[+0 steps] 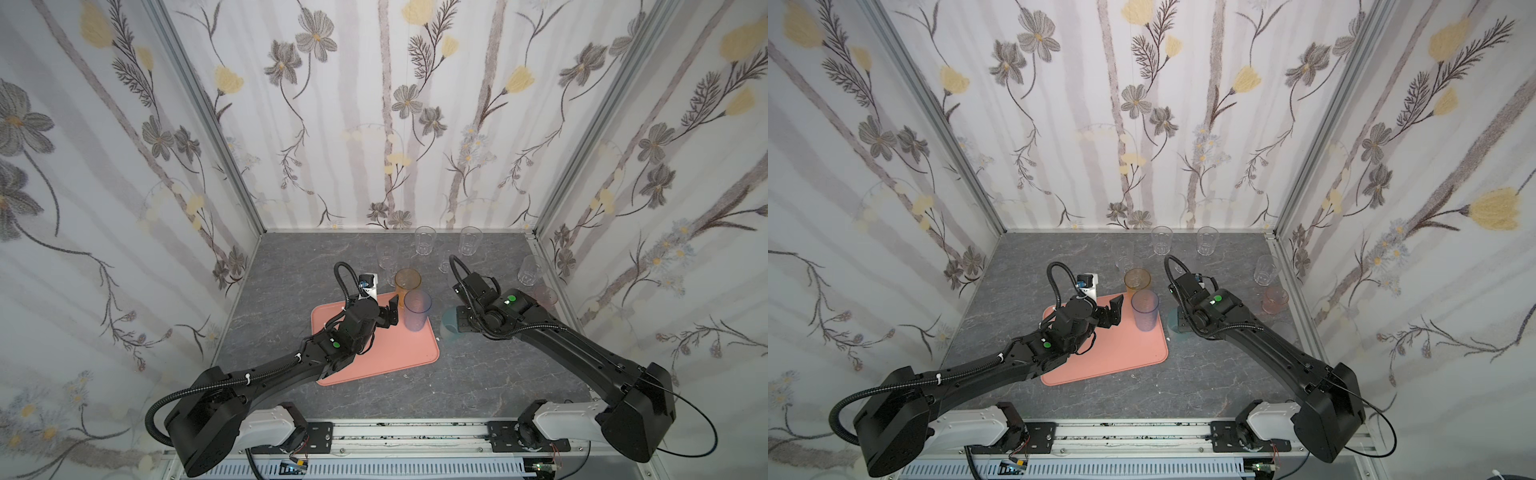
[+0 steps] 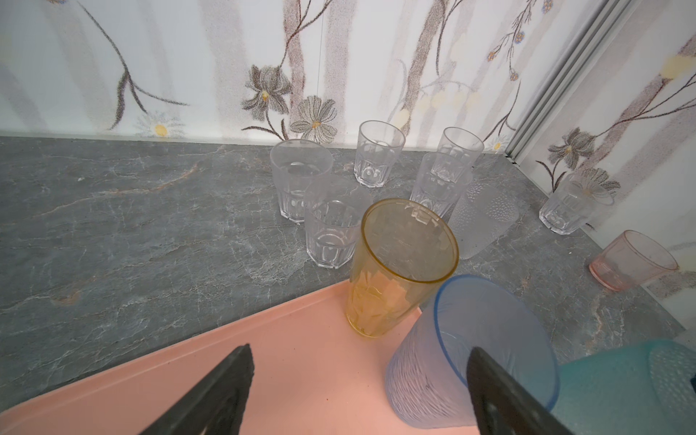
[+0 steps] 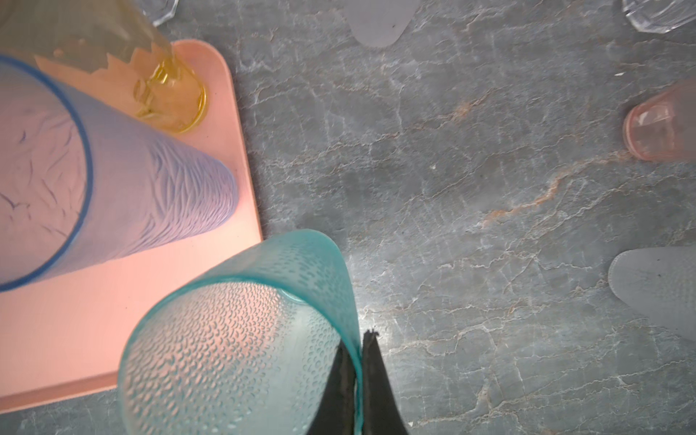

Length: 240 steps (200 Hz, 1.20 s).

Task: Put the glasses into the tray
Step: 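Carry the teal glass onto the tray nearer the robot than the blue glass, then open the right gripper off the teal glass while left gripper moves to tray corner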

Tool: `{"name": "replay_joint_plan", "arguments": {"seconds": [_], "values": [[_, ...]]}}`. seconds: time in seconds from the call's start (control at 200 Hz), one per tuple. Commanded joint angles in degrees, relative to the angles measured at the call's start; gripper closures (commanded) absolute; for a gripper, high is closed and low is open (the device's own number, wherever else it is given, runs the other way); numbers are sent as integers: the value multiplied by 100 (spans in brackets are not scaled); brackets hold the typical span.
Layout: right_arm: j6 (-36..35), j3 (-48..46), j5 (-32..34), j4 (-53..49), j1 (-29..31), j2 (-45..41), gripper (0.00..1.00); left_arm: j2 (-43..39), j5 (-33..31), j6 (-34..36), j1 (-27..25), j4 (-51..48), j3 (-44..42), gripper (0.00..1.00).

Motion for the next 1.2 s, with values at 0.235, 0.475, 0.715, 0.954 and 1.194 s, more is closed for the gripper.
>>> {"name": "replay_joint_plan", "arguments": {"seconds": [0.235, 0.475, 0.715, 0.954, 1.194], "values": [[266, 589, 25, -199, 1057, 585, 100, 10, -129, -77, 13, 200, -28, 9], [322, 435, -37, 202, 1197, 988, 100, 11, -148, -53, 40, 200, -39, 9], [441, 238, -108, 471, 1193, 1071, 96, -145, -82, 60, 153, 200, -153, 9], [450, 299, -117, 477, 1182, 1078, 84, -266, 210, 79, 425, 132, -188, 10], [333, 752, -439, 312, 811, 668, 72, -399, 261, 95, 869, -763, 49, 10]]}}
